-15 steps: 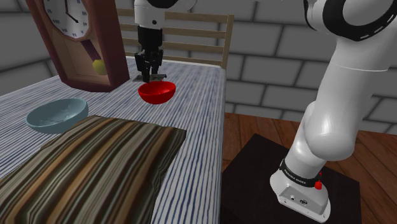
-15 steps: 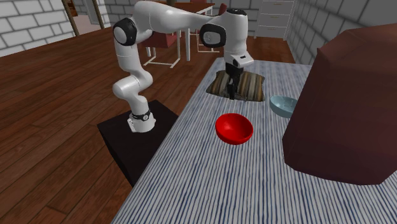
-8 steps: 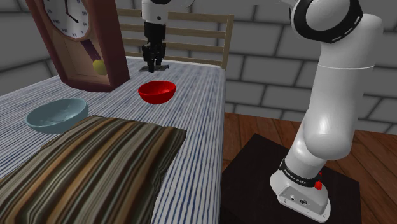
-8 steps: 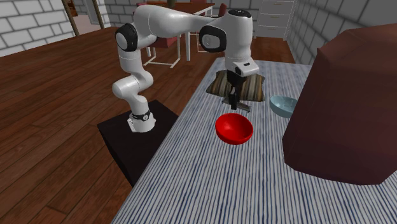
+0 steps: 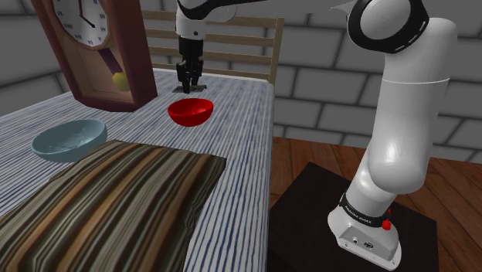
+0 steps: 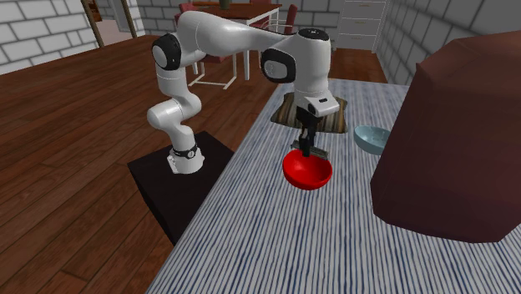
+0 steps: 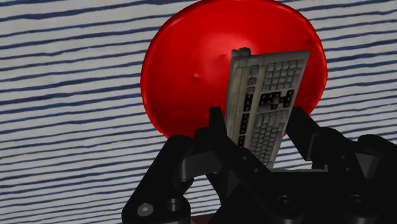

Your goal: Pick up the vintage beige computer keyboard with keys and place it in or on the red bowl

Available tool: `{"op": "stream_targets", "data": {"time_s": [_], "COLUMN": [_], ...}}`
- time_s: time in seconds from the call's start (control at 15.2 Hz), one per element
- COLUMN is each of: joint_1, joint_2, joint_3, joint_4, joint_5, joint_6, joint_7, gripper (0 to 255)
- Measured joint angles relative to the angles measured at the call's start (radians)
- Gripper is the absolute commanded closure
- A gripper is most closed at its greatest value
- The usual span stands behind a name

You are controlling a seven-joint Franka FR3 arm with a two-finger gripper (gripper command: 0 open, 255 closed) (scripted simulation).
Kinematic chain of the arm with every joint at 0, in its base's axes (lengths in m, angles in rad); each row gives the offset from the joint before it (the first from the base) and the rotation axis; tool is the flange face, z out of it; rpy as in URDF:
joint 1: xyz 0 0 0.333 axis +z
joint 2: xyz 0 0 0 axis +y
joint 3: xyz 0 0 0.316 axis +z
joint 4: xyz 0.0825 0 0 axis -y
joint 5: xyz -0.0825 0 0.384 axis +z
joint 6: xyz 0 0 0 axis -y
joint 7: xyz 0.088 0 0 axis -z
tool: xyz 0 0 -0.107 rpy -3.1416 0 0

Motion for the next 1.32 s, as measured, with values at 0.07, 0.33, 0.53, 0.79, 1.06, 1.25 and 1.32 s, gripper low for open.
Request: {"op": "stream_targets", "data": {"time_s": [0.07,0.33,0.53,0.79,1.06,1.25,1.32], "joint_1": [-0.001,-0.001,0.000,0.000,0.000,0.000,0.000], "joint_2": [-0.003,0.000,0.005,0.002,0.002,0.002,0.002], "joint_3": [0.000,0.000,0.000,0.000,0.000,0.000,0.000], "joint_4": [-0.015,-0.070,-0.101,-0.125,-0.125,-0.125,-0.125], "joint_5": [0.001,0.001,0.001,0.002,0.002,0.002,0.002], "joint_6": [0.012,0.070,0.106,0.126,0.127,0.127,0.127], "joint_7": [-0.002,-0.006,-0.007,-0.008,-0.008,-0.008,-0.008], "gripper": [255,255,255,255,0,0,0]}}
